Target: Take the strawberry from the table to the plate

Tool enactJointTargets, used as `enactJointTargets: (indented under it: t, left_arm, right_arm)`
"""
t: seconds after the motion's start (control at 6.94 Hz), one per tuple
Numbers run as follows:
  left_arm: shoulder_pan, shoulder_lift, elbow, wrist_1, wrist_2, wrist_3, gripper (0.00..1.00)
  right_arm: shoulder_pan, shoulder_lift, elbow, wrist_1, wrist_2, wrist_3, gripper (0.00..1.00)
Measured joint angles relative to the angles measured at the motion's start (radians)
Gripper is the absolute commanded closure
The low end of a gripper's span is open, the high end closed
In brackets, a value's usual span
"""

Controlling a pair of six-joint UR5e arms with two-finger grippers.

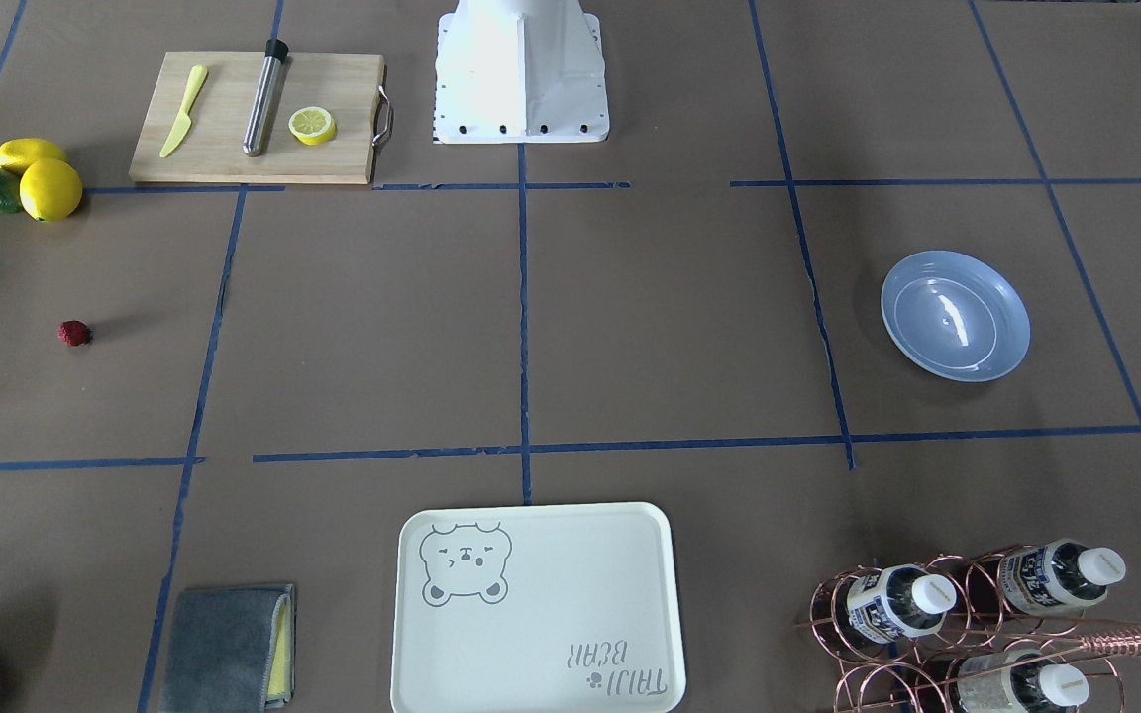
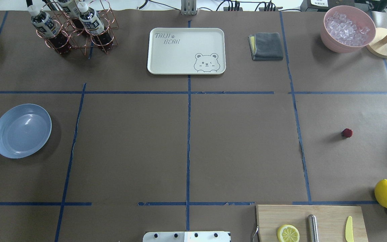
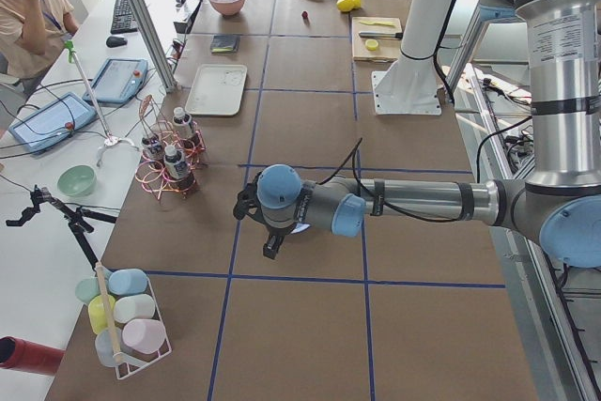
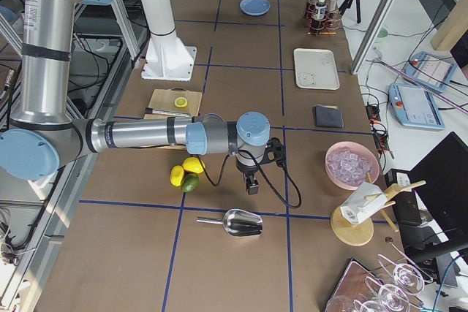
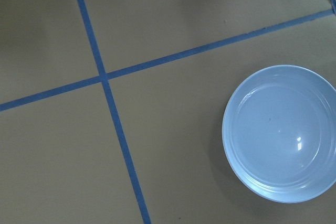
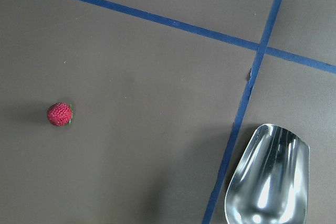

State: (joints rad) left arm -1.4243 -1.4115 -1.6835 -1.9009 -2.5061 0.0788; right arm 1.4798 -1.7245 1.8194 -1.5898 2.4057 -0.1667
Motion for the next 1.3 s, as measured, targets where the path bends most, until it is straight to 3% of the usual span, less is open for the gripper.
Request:
enactJointTargets:
  t: [0.29, 0.58, 1.01, 1.3]
  left_arm:
    - [0.135, -0.030, 0.080, -0.154, 0.013, -0.248, 0.02]
    - [0.256, -0.068, 0.153, -0.286, 0.089, -0.489, 0.10]
    - [0.307, -0.115, 0.248, -0.349, 0.121, -0.568, 0.14]
    - [0.326, -0.127, 0.259, -0.351, 0.120, -0.571, 0.28]
  right_arm:
    - [-0.004, 0.001, -0.008, 0.006, -0.003, 0.004, 0.00]
    - [-0.027, 0.006, -0.012, 0.034, -0.005, 0.000, 0.00]
    - [-0.045, 0.006, -0.014, 0.057, -0.001, 0.002, 0.00]
    - [-0.046, 0.004, -0.017, 0.059, 0.001, 0.008, 0.00]
